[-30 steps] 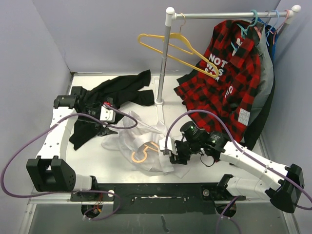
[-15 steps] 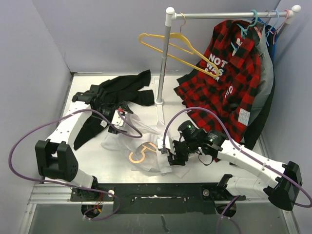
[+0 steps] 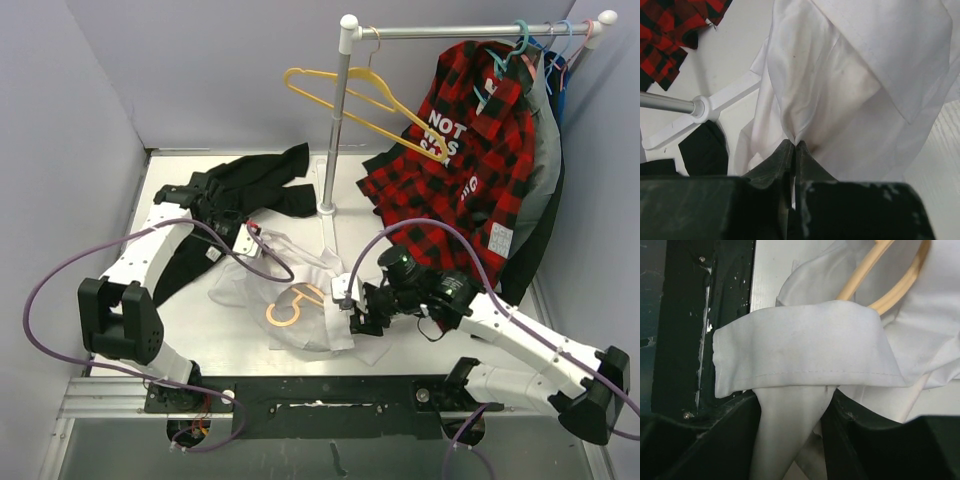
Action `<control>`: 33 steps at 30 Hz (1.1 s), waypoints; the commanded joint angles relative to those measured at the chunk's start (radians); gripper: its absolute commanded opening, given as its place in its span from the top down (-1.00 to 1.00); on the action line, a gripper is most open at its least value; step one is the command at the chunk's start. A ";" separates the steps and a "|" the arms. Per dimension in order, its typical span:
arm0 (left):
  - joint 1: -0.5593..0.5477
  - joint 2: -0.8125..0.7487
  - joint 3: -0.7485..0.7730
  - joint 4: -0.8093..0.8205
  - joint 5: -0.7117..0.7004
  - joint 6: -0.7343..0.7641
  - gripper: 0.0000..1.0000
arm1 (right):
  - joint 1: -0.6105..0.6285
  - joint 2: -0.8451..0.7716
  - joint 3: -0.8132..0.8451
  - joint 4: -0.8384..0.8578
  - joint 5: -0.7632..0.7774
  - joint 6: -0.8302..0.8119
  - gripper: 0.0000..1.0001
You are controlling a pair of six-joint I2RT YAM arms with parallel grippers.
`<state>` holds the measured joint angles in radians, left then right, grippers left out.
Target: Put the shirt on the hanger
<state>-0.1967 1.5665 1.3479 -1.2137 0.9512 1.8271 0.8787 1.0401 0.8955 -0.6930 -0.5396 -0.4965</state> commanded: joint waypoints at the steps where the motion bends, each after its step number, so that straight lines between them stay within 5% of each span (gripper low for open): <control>1: 0.027 -0.071 -0.030 -0.016 0.001 0.000 1.00 | -0.052 -0.069 -0.005 0.130 -0.051 0.022 1.00; 14: 0.105 -0.198 -0.024 -0.213 -0.010 0.044 1.00 | -0.150 -0.038 -0.015 0.207 -0.047 0.082 1.00; 23: 0.102 -0.247 -0.159 -0.193 -0.038 -0.036 1.00 | -0.152 -0.048 0.019 0.276 -0.141 0.151 1.00; 26: 0.089 -0.285 -0.199 -0.065 -0.032 -0.134 1.00 | -0.150 -0.024 0.040 0.254 -0.198 0.160 1.00; 27: 0.078 -0.293 -0.198 0.010 -0.036 -0.197 0.86 | -0.150 -0.013 0.045 0.245 -0.224 0.162 1.00; 28: 0.065 -0.294 -0.190 0.094 -0.041 -0.289 0.46 | -0.149 -0.004 0.049 0.238 -0.247 0.162 1.00; 29: 0.057 -0.290 -0.174 0.175 -0.041 -0.378 -0.11 | -0.150 0.007 0.049 0.234 -0.260 0.166 1.00; 30: 0.052 -0.284 -0.151 0.249 -0.044 -0.472 -0.89 | -0.151 0.011 0.049 0.236 -0.260 0.176 1.00; 33: 0.060 -0.292 -0.095 0.569 -0.110 -0.856 -0.96 | -0.151 0.006 0.034 0.266 -0.216 0.204 1.00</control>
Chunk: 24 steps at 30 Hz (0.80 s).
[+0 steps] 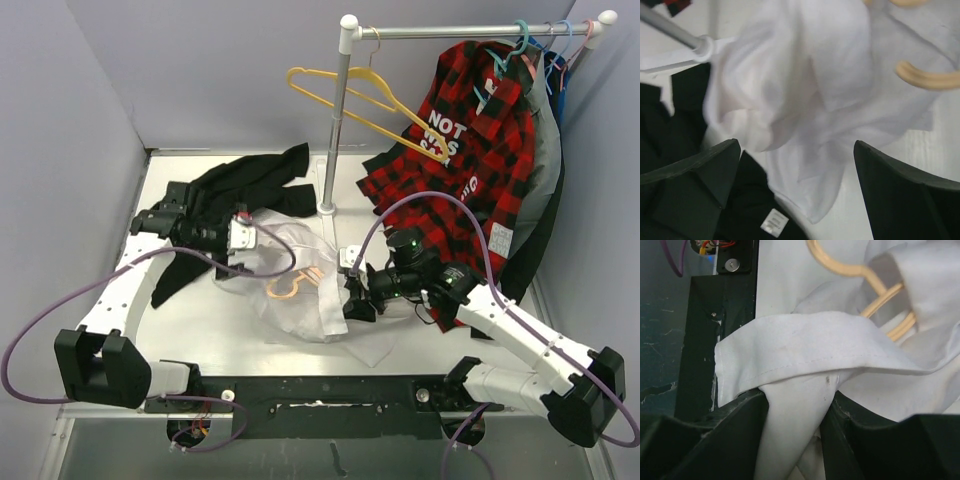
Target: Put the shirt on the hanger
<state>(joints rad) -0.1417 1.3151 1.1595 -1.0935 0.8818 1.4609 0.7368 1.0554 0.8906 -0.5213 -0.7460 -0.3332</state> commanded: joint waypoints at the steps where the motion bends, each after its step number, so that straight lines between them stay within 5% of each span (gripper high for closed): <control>1: 0.024 -0.056 0.096 0.553 -0.074 -0.635 -0.96 | -0.010 -0.018 0.025 0.143 0.021 0.064 1.00; 3: 0.087 -0.100 0.110 0.657 -0.126 -0.888 -0.96 | -0.009 -0.050 -0.013 0.208 0.063 0.095 1.00; 6: 0.176 -0.170 0.169 0.558 -0.161 -1.053 -0.96 | -0.008 -0.110 -0.062 0.259 0.132 0.110 1.00; 15: 0.312 -0.419 0.117 0.244 -0.083 -1.267 -0.96 | -0.002 -0.236 -0.150 0.446 0.404 0.264 1.00; 24: 0.402 -0.540 -0.055 0.268 0.005 -1.360 -0.96 | 0.010 -0.038 -0.072 0.183 0.337 0.211 1.00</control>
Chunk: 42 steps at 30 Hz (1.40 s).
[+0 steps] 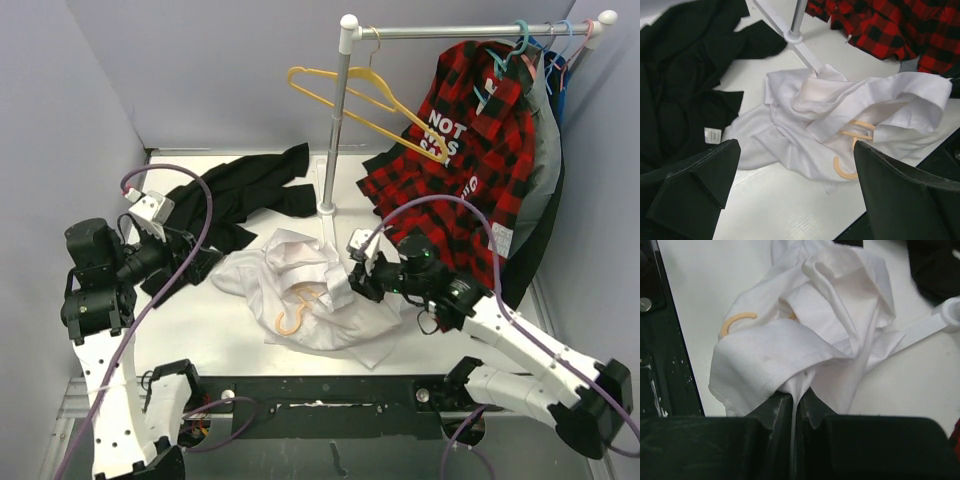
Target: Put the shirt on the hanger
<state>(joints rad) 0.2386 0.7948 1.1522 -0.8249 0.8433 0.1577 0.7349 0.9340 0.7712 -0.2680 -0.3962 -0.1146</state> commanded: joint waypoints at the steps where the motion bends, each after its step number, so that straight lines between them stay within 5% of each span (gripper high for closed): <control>1: 0.022 -0.015 -0.050 -0.020 0.058 -0.043 -0.96 | 0.016 0.098 0.041 -0.081 -0.007 -0.004 1.00; 6: -0.025 0.084 0.052 -0.355 0.284 0.211 -0.96 | 0.058 0.137 -0.010 -0.077 0.011 0.023 0.84; 13: -0.359 0.143 0.075 -0.637 0.041 0.800 -0.96 | 0.134 0.173 -0.020 -0.100 0.044 0.015 0.74; 21: -0.787 0.189 -0.145 -0.380 -0.258 0.938 -0.93 | 0.134 0.140 -0.048 -0.041 0.108 0.065 0.66; 31: -0.948 0.358 -0.189 -0.192 -0.175 1.035 -0.30 | 0.139 0.059 -0.130 0.035 0.174 0.144 0.06; 42: -1.018 0.419 -0.384 0.060 -0.333 1.004 -0.25 | 0.138 -0.030 -0.141 0.077 0.245 0.162 -0.25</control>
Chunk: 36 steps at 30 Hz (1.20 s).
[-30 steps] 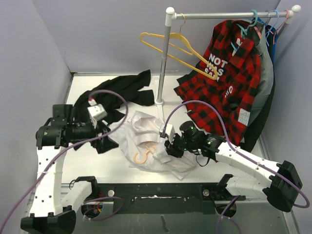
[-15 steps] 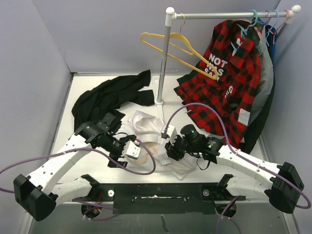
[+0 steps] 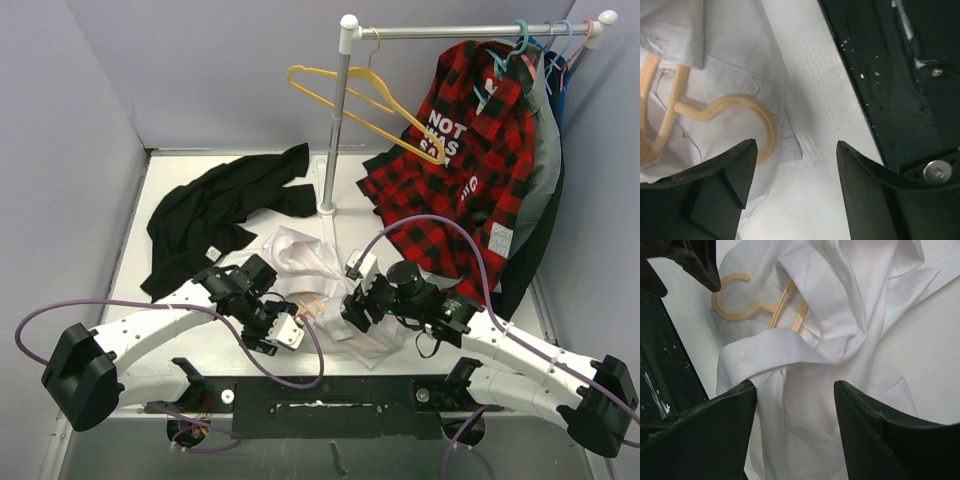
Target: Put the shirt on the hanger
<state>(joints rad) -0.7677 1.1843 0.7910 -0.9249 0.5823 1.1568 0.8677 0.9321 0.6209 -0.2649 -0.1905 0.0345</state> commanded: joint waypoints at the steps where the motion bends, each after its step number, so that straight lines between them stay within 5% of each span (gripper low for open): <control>1: -0.012 0.042 -0.025 0.182 -0.082 0.005 -0.23 | 0.006 -0.031 0.010 0.077 0.040 0.014 -0.26; 9: -0.028 0.127 0.020 0.245 -0.116 -0.009 -0.04 | 0.009 -0.041 -0.020 0.103 0.037 0.031 -0.27; 24: -0.045 0.155 0.047 0.184 -0.126 0.010 1.00 | 0.007 -0.040 -0.029 0.098 0.038 0.006 -0.29; 28: -0.051 0.166 0.056 0.181 -0.134 0.013 0.89 | 0.005 -0.043 -0.029 0.104 0.036 0.004 -0.29; 31: -0.056 0.173 0.061 0.167 -0.145 0.027 1.00 | 0.004 -0.051 -0.030 0.102 0.040 0.002 -0.29; 36: -0.058 0.174 0.188 -0.047 -0.123 0.097 1.00 | 0.005 -0.055 -0.033 0.099 0.040 0.000 -0.30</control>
<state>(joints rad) -0.8192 1.3567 0.8433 -0.8036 0.4343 1.1915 0.8715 0.8944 0.5812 -0.2230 -0.1642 0.0479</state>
